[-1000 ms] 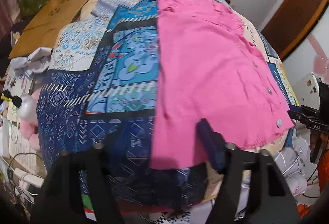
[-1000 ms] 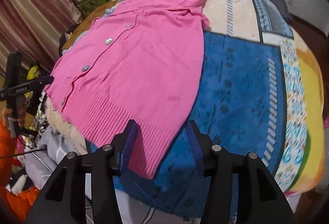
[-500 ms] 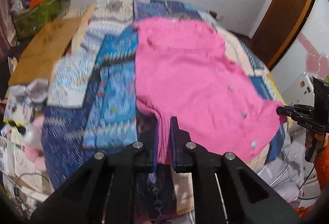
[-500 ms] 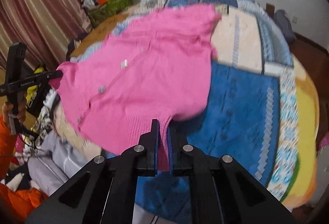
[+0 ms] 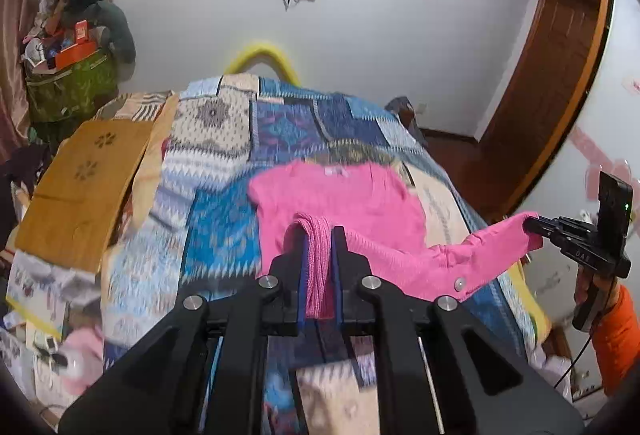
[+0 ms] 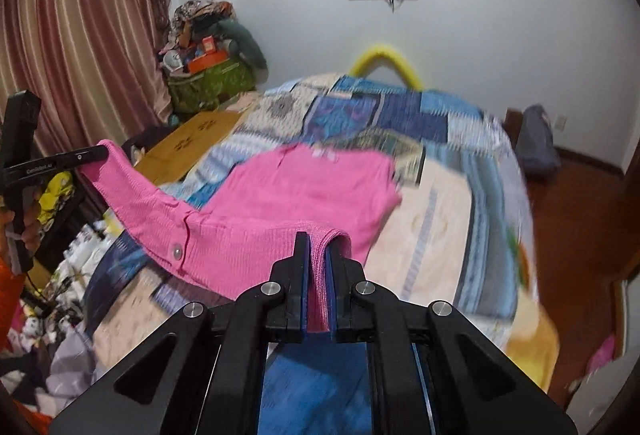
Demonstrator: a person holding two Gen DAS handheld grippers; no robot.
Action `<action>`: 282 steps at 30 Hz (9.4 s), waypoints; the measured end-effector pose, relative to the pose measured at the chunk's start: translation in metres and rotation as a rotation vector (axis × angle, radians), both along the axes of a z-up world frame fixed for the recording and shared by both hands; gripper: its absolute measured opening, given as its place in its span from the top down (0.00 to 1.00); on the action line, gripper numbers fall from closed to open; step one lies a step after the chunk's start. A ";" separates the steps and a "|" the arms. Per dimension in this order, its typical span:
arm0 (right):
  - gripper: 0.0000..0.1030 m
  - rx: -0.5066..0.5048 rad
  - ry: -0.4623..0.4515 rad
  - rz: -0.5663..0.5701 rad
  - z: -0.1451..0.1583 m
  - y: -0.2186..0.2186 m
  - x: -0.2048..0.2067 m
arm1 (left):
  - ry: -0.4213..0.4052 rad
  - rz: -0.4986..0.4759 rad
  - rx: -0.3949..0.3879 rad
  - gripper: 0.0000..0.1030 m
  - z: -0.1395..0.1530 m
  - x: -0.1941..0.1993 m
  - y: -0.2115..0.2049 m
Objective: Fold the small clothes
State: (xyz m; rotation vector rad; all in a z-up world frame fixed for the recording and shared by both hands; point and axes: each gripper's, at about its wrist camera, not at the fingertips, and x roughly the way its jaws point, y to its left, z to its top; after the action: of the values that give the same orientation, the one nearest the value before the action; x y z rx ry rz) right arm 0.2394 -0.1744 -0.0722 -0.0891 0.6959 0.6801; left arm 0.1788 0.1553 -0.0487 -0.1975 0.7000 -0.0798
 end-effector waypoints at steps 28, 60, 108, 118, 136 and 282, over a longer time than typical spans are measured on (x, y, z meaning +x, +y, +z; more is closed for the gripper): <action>0.58 -0.153 0.100 -0.054 -0.093 0.067 0.193 | 0.295 0.103 0.116 0.59 -0.159 0.222 0.057; 0.57 -0.109 0.139 -0.061 -0.084 0.072 0.201 | 0.290 0.113 0.144 0.47 -0.134 0.262 0.040; 0.52 0.035 0.404 0.019 -0.153 0.041 0.100 | 0.425 0.093 0.175 0.48 -0.148 0.161 0.039; 0.92 -0.131 0.322 0.116 -0.139 0.044 0.108 | 0.349 0.029 0.246 0.40 -0.127 0.179 0.024; 0.54 -0.125 0.146 -0.192 -0.100 -0.025 0.144 | 0.403 -0.069 0.183 0.36 -0.177 0.277 -0.002; 0.90 -0.138 0.184 0.289 -0.050 0.073 -0.006 | 0.364 -0.233 0.060 0.83 -0.075 0.008 -0.064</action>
State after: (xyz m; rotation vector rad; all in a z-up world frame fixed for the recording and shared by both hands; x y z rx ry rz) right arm 0.2337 -0.1012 -0.1218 -0.2606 0.9175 0.9245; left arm 0.1871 0.0911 -0.1232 -0.0711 1.0860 -0.2498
